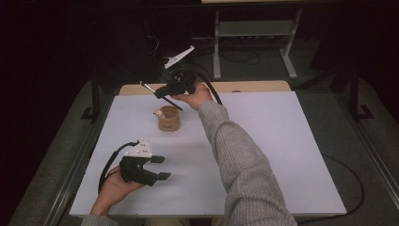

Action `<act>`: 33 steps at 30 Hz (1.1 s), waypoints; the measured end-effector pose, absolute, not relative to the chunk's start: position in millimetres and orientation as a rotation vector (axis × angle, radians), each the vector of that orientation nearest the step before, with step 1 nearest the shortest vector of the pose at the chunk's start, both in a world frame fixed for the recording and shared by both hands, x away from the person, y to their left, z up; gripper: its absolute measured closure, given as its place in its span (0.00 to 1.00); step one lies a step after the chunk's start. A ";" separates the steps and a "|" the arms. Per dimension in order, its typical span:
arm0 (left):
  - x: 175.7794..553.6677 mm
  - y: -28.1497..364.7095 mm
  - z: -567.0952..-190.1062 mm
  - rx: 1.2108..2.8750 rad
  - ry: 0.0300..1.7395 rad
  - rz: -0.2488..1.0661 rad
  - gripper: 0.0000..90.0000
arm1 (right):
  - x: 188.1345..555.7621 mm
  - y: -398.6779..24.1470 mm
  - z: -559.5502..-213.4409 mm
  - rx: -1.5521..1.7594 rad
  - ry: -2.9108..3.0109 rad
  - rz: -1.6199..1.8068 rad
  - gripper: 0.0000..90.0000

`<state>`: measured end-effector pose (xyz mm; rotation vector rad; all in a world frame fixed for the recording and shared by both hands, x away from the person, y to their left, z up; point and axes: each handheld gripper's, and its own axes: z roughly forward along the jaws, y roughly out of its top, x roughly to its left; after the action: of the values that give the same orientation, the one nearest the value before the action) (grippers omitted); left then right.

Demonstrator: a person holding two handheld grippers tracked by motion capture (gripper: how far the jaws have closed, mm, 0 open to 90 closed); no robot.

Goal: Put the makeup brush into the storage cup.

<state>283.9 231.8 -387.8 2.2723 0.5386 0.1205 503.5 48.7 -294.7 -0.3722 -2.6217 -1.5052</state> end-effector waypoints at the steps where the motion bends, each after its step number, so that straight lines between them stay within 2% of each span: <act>1: 283.9 231.8 -388.1 2.271 0.538 0.120 0.40 | 503.9 49.0 -295.5 -0.378 -2.620 -1.506 0.92; 33: 283.6 236.4 -388.3 2.264 0.545 0.118 0.38 | 514.6 63.2 -314.7 -0.435 -2.606 -1.516 0.92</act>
<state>283.6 236.4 -388.3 2.2640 0.5450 0.1178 514.6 63.2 -314.7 -0.4352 -2.6064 -1.5160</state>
